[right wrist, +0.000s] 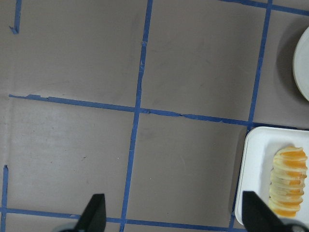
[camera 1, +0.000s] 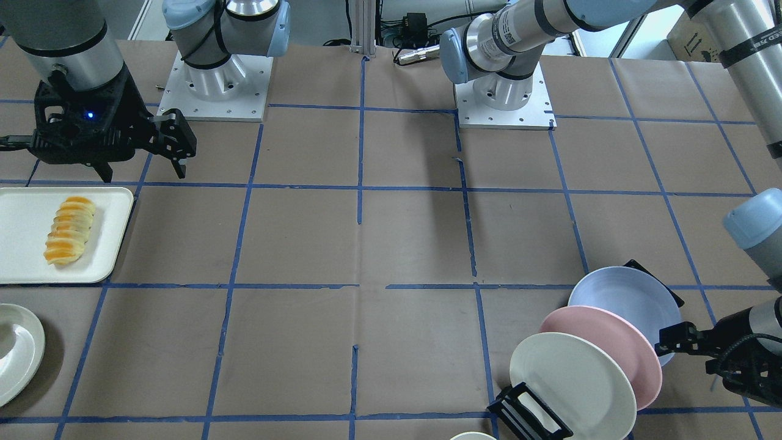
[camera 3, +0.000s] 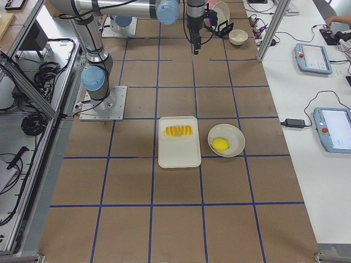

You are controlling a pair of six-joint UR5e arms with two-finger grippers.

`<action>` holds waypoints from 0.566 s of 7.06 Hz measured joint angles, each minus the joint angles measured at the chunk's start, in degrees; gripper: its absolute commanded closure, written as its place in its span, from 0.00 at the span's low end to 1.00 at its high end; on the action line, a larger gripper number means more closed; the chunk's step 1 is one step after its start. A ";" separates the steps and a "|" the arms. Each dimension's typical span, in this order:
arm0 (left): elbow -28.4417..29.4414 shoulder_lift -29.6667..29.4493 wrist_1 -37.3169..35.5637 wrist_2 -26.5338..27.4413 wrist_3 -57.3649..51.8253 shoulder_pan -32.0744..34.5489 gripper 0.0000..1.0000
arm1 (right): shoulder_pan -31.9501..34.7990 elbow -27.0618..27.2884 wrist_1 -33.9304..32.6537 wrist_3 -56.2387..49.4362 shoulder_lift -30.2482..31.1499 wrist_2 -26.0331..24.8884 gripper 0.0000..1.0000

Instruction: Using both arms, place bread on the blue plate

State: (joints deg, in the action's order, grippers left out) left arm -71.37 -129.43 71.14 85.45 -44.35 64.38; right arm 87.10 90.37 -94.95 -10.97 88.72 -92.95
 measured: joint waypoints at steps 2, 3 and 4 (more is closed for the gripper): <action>-0.39 -1.07 0.05 -0.74 0.05 -0.29 0.00 | 0.00 0.46 -0.09 0.27 -0.14 0.32 0.00; -0.87 -1.18 0.23 -0.57 0.00 -0.50 0.00 | 0.00 0.44 -0.11 0.31 -0.26 0.30 0.00; -1.26 -1.20 0.69 -0.35 -0.02 -0.70 0.00 | 0.00 0.27 -0.04 0.33 -0.23 0.03 0.00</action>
State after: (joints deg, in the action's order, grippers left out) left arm -72.64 -130.63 71.83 85.10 -44.37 63.68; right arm 87.10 90.64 -94.99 -10.64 88.48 -92.92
